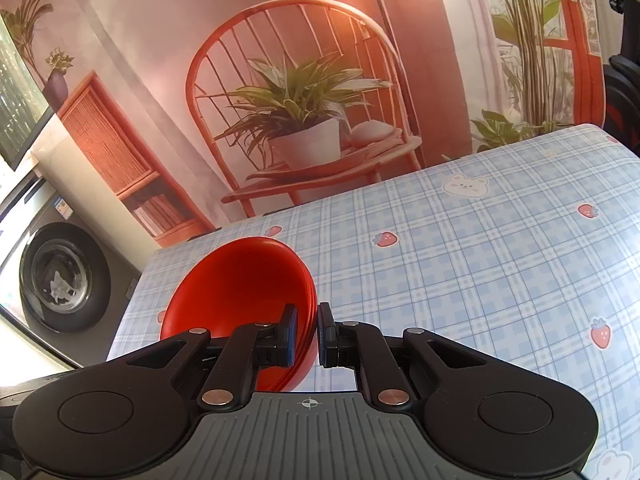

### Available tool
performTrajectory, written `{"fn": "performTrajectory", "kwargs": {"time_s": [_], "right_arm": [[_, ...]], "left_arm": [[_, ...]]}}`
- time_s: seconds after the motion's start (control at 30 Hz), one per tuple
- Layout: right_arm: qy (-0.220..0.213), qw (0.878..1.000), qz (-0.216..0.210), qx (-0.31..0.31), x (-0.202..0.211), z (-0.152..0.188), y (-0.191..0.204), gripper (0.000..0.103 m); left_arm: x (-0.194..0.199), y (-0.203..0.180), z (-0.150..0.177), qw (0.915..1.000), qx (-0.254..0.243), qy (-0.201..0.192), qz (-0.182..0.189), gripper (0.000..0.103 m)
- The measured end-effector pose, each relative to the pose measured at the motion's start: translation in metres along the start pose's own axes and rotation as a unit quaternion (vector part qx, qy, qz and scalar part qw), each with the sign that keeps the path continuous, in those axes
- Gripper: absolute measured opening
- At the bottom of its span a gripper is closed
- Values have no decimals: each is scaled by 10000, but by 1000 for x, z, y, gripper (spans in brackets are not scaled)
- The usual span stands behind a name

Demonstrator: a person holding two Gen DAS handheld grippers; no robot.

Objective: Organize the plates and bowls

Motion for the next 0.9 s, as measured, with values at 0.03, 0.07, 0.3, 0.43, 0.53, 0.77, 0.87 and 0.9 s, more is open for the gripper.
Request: {"fn": "performTrajectory", "kwargs": {"time_s": [0.03, 0.07, 0.3, 0.43, 0.53, 0.77, 0.87, 0.9], "right_arm": [[-12, 10000, -9, 12, 4, 2, 1, 10], [-24, 10000, -23, 21, 8, 3, 2, 10], [-83, 9999, -98, -32, 31, 17, 0, 10], [-101, 9999, -109, -53, 43, 27, -6, 10], [-93, 9999, -101, -58, 50, 35, -12, 10], [-110, 9997, -23, -204, 66, 49, -33, 10], [-141, 9993, -13, -348, 74, 55, -46, 10], [-153, 9991, -9, -398, 76, 58, -50, 10]], "left_arm": [[3, -1, 2, 10000, 4, -2, 5, 21], [6, -2, 4, 10000, 3, -3, 10, 21], [23, -13, 22, 9999, -100, -3, 43, 22], [26, -18, 31, 9999, -88, 39, 104, 22], [26, -23, 39, 9998, -112, 103, 141, 22], [22, -42, 56, 9989, -313, 260, 215, 22], [18, -50, 60, 9981, -424, 361, 250, 22], [16, -54, 62, 9977, -480, 393, 262, 22]]}}
Point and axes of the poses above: each gripper's, at about its wrist camera, not at the fingertips, and x roughly against the way its jaws point, y to its left, z to its underside, the point moved 5 cm from there along -x, roughly the way its jaws point, and after that the axes turned 6 degrees about -z, right-handed, at the moved point
